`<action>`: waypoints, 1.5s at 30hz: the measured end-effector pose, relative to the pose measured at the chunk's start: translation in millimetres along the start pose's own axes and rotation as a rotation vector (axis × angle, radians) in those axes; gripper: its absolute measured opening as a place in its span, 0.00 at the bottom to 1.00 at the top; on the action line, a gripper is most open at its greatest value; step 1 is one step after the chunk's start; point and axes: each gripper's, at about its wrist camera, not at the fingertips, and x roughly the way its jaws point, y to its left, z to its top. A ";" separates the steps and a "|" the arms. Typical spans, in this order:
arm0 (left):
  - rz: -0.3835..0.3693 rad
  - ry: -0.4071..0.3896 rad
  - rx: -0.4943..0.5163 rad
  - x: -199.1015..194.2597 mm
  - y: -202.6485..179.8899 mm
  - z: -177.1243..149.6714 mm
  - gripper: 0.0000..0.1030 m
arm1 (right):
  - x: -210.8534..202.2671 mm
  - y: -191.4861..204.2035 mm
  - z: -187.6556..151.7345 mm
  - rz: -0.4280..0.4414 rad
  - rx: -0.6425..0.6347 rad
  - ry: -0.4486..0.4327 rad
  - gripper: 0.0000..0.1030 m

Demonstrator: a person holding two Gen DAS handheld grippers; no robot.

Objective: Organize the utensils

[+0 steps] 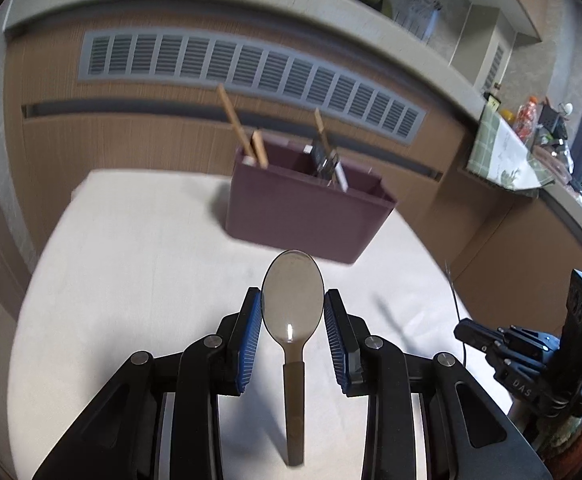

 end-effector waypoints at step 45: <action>-0.208 0.429 0.318 155.5 -46.2 0.3 0.46 | 28.1 -61.4 -4.2 -0.029 0.198 0.043 0.06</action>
